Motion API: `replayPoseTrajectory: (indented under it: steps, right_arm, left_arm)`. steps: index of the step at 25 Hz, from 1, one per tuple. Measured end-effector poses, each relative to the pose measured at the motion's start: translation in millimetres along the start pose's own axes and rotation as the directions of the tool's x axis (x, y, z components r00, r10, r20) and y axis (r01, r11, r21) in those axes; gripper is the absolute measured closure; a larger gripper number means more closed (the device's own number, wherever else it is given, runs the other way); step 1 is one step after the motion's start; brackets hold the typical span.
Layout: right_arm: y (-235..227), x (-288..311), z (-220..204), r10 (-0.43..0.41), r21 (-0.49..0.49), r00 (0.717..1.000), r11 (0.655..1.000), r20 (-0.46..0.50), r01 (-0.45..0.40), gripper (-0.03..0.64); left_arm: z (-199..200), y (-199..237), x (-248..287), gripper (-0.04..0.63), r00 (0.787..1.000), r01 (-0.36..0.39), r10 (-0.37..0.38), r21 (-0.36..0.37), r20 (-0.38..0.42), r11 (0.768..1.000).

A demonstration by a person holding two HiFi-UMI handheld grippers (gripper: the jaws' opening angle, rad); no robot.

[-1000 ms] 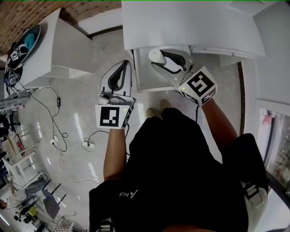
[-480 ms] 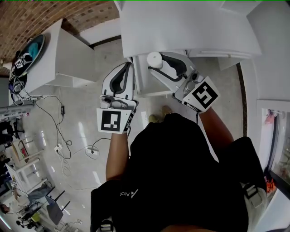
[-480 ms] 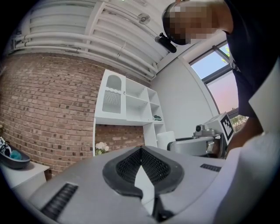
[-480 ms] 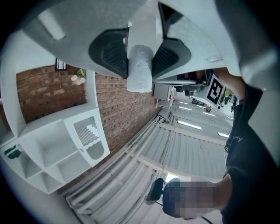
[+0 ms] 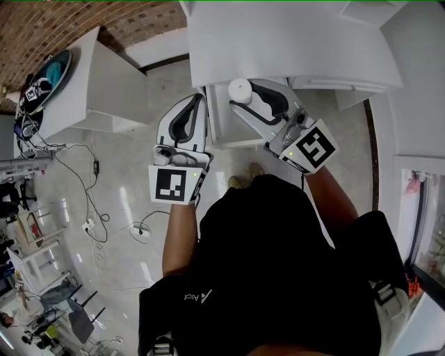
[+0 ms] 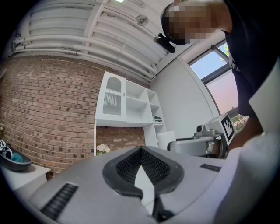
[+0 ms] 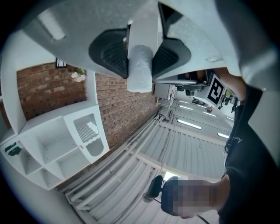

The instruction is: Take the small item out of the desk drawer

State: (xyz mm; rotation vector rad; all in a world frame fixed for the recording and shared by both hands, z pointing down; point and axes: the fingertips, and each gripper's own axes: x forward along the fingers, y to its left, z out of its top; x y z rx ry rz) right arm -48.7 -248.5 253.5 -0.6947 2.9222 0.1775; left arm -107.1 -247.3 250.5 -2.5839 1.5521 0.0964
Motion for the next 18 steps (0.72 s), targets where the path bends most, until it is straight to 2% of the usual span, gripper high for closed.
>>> replayPoseTrajectory:
  steps: [8,13,18]
  right_arm:
    - [-3.4,-0.9,-6.4,0.000,0.003,1.000,1.000,-0.008,0.000,0.449]
    - [-3.8,-1.5,-7.8,-0.002,0.003,1.000,1.000,-0.011,0.002,0.449]
    - [-5.6,-4.0,-7.6,-0.002,0.003,1.000,1.000,-0.007,0.002,0.449]
  left_arm:
    - [-5.0,2.0,2.6,0.595,1.000,0.002,-0.002,0.002,-0.001,1.000]
    - [5.4,-0.2,7.0,0.595,1.000,0.009,-0.009,-0.013,0.021,1.000]
    - [-4.7,0.2,4.8,0.595,1.000,0.005,-0.005,-0.001,-0.001,1.000]
